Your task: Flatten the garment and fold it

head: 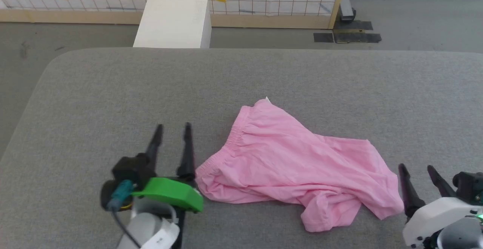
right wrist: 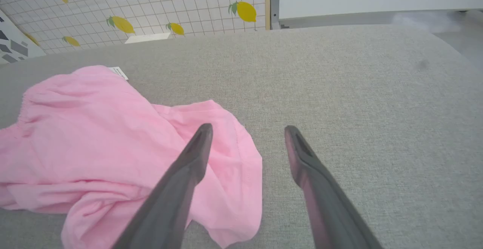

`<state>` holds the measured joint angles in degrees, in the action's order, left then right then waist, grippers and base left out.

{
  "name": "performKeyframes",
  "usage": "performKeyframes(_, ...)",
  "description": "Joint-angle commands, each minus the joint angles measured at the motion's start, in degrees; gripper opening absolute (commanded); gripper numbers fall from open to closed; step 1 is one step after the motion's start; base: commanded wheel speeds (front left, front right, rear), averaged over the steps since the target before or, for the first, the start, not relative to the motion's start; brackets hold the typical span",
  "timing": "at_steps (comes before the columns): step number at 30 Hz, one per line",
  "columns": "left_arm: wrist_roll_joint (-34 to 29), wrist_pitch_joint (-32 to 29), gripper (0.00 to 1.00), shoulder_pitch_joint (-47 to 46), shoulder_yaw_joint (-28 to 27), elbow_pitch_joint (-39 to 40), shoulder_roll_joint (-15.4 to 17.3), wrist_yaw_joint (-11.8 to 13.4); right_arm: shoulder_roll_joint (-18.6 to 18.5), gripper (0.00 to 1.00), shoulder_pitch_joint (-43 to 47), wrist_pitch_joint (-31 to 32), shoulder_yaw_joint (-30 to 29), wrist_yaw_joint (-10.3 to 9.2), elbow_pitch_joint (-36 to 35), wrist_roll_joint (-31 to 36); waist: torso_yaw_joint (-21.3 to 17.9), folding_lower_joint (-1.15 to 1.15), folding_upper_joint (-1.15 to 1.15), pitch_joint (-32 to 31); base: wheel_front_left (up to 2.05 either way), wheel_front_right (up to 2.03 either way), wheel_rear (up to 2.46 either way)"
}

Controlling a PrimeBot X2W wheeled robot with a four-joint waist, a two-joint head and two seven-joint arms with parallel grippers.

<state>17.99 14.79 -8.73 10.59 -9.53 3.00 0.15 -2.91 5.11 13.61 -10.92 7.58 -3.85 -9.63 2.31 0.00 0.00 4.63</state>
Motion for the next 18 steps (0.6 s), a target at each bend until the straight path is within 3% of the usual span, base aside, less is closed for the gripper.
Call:
performKeyframes(1,1.25,0.2,1.0,-1.97,1.59,-1.7,-0.13,-0.37,0.02,1.0,1.07,-1.71,0.83,-0.09,-0.07,-0.09,-0.53,0.0,0.0,-0.21,0.0,0.0,0.0)
performKeyframes(5,3.61,-2.48,1.0,-6.51,7.6,-9.75,-0.13,-0.63,0.02,1.0,0.87,-4.82,2.56,-0.09,1.49,-0.24,-1.41,0.0,0.0,-0.13,0.0,0.0,0.0)
performKeyframes(11,3.03,-16.86,1.0,-14.09,12.72,-20.18,0.03,2.49,0.02,1.0,0.12,-5.78,4.18,-0.09,2.55,-0.07,-2.49,0.0,0.0,0.01,0.0,0.0,0.0)
performKeyframes(18,1.52,-31.28,1.0,-15.69,15.35,-21.43,2.07,4.64,0.03,1.0,0.27,-5.82,4.08,-0.09,2.81,-0.08,-2.77,0.0,0.0,-0.04,0.0,0.0,0.0)
